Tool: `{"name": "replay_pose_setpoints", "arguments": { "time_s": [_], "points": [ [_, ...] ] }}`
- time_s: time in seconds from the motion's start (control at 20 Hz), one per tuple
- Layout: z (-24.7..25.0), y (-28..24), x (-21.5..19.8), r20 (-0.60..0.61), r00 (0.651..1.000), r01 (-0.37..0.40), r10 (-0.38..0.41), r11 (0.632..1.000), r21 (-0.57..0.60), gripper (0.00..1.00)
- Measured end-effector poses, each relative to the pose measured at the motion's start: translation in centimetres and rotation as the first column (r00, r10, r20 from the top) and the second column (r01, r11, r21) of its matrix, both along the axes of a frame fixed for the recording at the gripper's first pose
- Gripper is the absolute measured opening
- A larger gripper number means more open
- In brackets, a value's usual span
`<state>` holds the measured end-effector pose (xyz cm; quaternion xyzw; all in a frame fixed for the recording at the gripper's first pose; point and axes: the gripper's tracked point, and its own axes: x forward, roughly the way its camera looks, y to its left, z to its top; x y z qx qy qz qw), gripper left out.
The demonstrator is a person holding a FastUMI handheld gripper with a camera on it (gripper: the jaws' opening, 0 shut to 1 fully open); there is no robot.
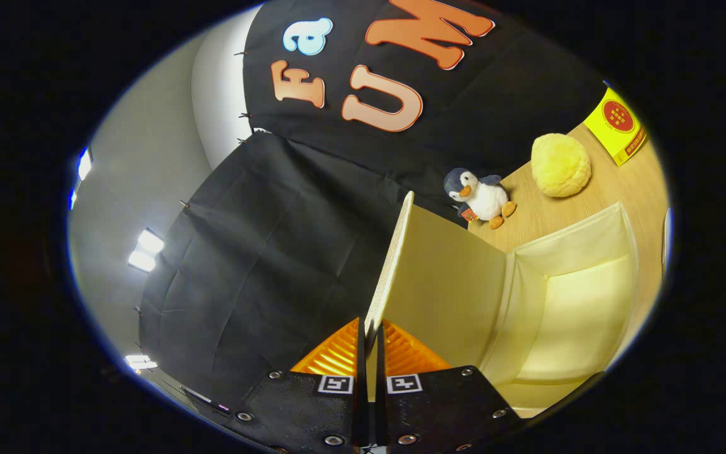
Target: Open the storage box then place both shoes into the box .Put the left shoe in first, then the right shoe, with the right side of both shoes facing outward in a uniform manner.
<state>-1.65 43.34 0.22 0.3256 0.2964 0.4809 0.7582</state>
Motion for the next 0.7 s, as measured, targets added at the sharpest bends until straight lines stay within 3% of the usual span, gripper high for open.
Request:
{"name": "replay_pose_setpoints", "arguments": {
  "time_s": [0.15,0.3,0.35,0.4,0.7],
  "points": [
    [-1.2,2.1,0.5,0.047,0.998,0.037,-0.033,0.996,-0.084,0.15],
    [-3.2,3.3,0.4,0.092,0.996,0.03,-0.014,0.982,-0.185,0.73],
    [-4.0,3.3,0.6,0.098,0.995,0.041,-0.021,0.976,-0.212,0.79],
    [-4.6,3.3,0.9,0.101,0.995,0.049,-0.027,0.973,-0.227,0.95],
    [-4.0,2.6,2.0,0.137,0.988,0.103,-0.071,0.963,-0.247,0.98]
  ]
}}
